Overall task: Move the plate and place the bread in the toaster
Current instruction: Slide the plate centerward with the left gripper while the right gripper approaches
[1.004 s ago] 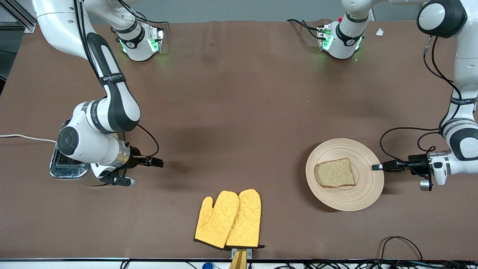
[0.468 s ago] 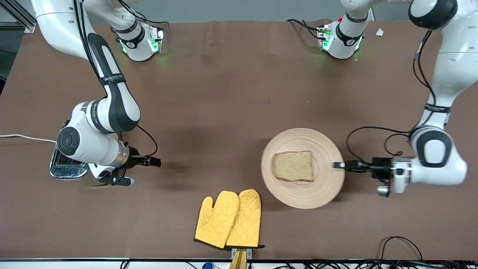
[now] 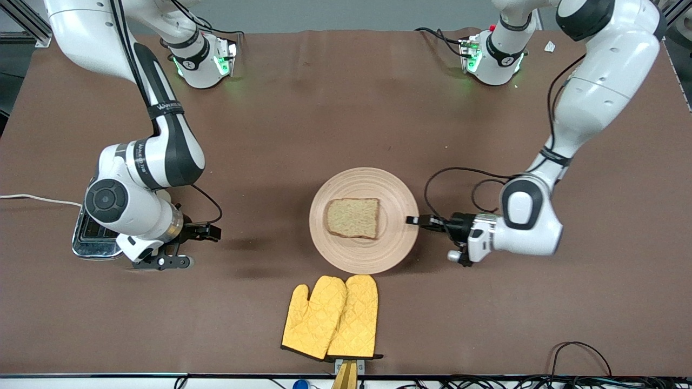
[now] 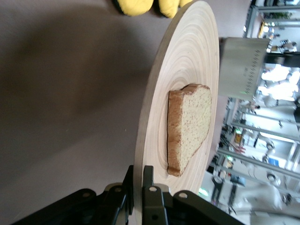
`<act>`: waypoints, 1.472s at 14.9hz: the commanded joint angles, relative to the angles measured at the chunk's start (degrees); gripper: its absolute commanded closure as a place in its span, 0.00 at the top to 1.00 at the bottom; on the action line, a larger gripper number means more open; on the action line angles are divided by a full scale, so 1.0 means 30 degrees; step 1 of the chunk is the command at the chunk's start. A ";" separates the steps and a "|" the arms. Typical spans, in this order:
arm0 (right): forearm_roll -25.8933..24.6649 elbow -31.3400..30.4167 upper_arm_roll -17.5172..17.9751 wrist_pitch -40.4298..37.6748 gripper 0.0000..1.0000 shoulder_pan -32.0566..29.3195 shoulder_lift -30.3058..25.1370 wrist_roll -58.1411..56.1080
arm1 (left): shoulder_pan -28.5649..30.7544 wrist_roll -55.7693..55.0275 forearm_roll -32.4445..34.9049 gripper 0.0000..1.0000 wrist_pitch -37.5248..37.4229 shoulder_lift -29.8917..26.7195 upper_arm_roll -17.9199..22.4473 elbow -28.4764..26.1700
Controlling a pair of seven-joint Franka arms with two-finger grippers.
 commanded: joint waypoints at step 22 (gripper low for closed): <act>0.2731 -0.3980 0.0003 0.4388 0.90 0.5758 0.0641 0.8003 | 0.1303 -0.3974 -0.4059 1.00 0.6912 -0.5112 0.0071 -0.2555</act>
